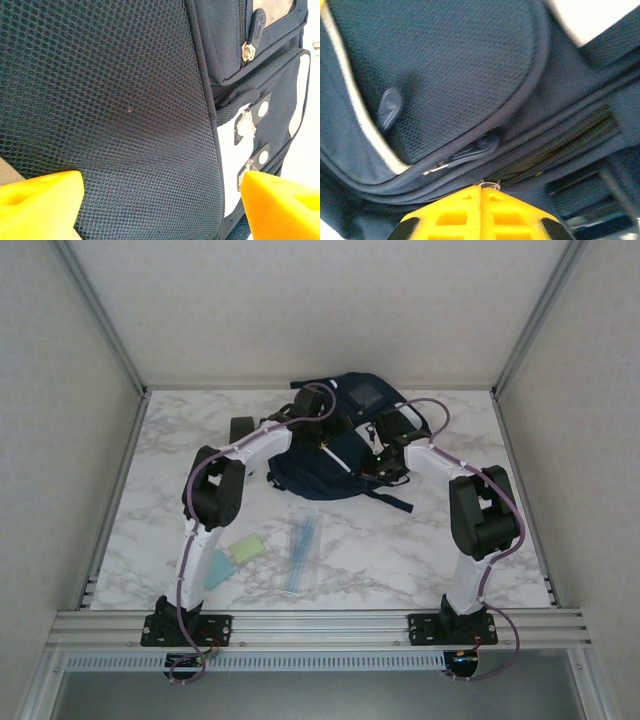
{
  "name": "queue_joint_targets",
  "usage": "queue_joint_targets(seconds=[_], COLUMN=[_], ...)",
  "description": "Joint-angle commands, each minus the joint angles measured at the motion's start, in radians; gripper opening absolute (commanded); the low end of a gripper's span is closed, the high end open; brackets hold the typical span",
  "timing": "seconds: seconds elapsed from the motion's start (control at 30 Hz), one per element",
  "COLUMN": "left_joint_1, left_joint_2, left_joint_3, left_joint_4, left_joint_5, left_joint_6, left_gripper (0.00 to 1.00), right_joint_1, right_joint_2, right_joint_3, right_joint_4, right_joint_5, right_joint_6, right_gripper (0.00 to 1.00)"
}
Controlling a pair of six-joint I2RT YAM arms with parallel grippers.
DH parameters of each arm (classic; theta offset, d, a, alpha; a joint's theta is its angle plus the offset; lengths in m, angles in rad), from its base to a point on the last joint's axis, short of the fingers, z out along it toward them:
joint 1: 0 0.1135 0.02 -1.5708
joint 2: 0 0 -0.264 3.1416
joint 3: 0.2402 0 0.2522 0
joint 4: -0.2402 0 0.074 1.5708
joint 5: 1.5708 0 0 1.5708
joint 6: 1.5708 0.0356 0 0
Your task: Pack books, pencil case, and school supplies into a backpack
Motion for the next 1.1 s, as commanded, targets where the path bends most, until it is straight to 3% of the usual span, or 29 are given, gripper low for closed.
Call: queue_joint_targets(seconds=[0.0, 0.2, 0.27, 0.5, 0.7, 0.87, 1.07], left_joint_1=[-0.031, -0.030, -0.029, -0.025, -0.056, -0.101, -0.124], left_joint_2=[0.077, 0.062, 0.049, -0.103, -0.246, -0.333, -0.374], left_joint_3=[-0.046, -0.037, -0.031, -0.023, -0.081, -0.178, -0.240], left_joint_4=[0.070, 0.060, 0.035, -0.166, -0.314, -0.401, -0.471], left_joint_5=[-0.015, -0.018, -0.018, -0.067, -0.114, -0.137, -0.088], left_joint_6=[-0.046, -0.032, -0.002, 0.196, 0.288, 0.326, 0.321], left_gripper=[0.83, 0.83, 0.83, 0.83, 0.83, 0.82, 0.79], right_joint_1=[0.076, 0.148, 0.147, 0.125, 0.034, -0.084, -0.120], right_joint_2=[-0.029, -0.062, -0.082, -0.233, -0.329, -0.331, -0.259], right_joint_3=[-0.007, -0.052, -0.061, -0.089, -0.182, -0.292, -0.346], right_joint_4=[-0.016, 0.041, 0.034, -0.041, -0.048, 0.068, 0.209], right_joint_5=[-0.190, -0.249, -0.204, 0.077, 0.260, 0.251, 0.180], right_joint_6=[0.088, 0.143, 0.143, 0.129, 0.171, 0.247, 0.291], right_gripper=[0.00, 0.00, 0.01, 0.43, 0.63, 0.73, 0.78])
